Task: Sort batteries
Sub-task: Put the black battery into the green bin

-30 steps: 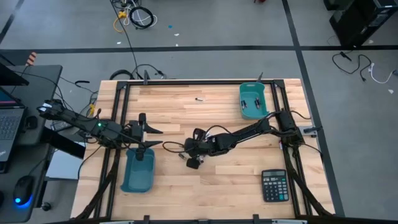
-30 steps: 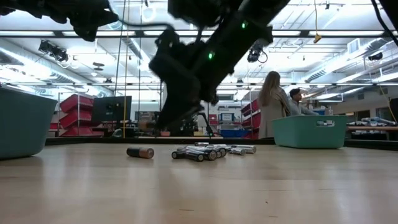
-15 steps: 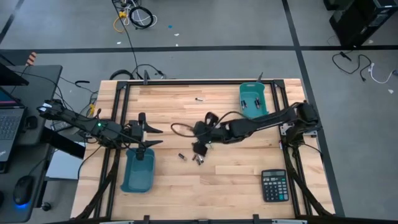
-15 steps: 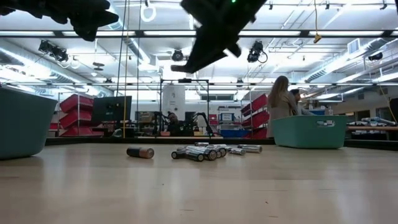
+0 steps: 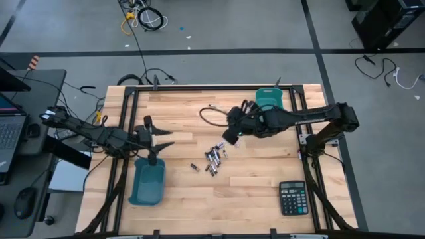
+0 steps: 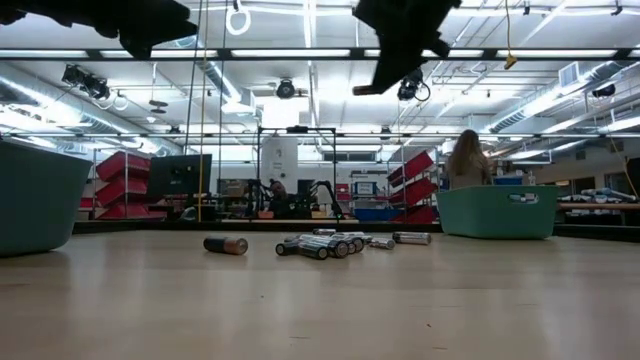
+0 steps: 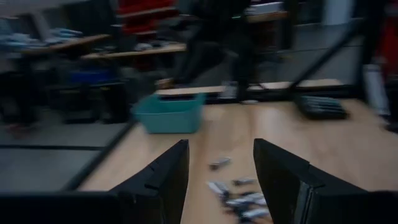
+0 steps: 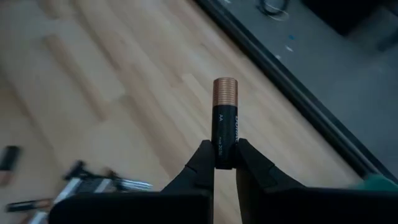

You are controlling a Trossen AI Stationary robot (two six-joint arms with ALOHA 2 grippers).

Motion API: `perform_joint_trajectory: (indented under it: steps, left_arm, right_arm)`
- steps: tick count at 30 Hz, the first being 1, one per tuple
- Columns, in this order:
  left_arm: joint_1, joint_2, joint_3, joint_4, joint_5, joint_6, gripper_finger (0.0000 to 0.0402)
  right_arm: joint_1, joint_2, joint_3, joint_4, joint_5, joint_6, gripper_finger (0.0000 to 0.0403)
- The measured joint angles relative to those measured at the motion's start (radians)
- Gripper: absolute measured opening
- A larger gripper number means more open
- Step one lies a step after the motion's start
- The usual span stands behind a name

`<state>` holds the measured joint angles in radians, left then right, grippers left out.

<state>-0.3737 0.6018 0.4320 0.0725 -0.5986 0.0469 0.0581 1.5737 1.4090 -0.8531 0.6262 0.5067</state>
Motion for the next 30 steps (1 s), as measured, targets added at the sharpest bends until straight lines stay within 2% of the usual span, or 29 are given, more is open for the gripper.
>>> perform_joint_trajectory:
  steps: [5, 8, 15, 21, 25, 30]
  left_arm:
    - [0.02, 0.0, 0.0, 0.033, -0.174, 0.069, 0.0182]
    - [0.036, 0.0, 0.0, 0.052, -0.224, 0.138, 0.0182]
    - [0.087, 0.0, 0.0, 0.093, -0.234, 0.314, 0.0182]
    - [0.118, 0.0, 0.0, 0.154, -0.234, 0.391, 0.0182]
    - [0.139, 0.0, 0.0, 0.213, -0.234, 0.395, 0.0182]
    - [0.162, 0.0, 0.0, 0.235, -0.231, 0.395, 0.0182]
  right_arm:
    - [-0.047, -0.071, 0.0, -0.16, 0.054, 0.089, 0.0027]
    - [-0.078, -0.127, -0.03, -0.195, 0.093, 0.104, 0.0027]
    - [-0.199, -0.324, -0.235, -0.12, 0.09, 0.119, 0.0027]
    - [-0.309, -0.465, -0.413, -0.034, 0.033, 0.211, 0.0027]
    - [-0.368, -0.487, -0.493, -0.006, -0.001, 0.294, 0.0027]
    - [-0.449, -0.452, -0.552, 0.016, -0.033, 0.332, 0.0027]
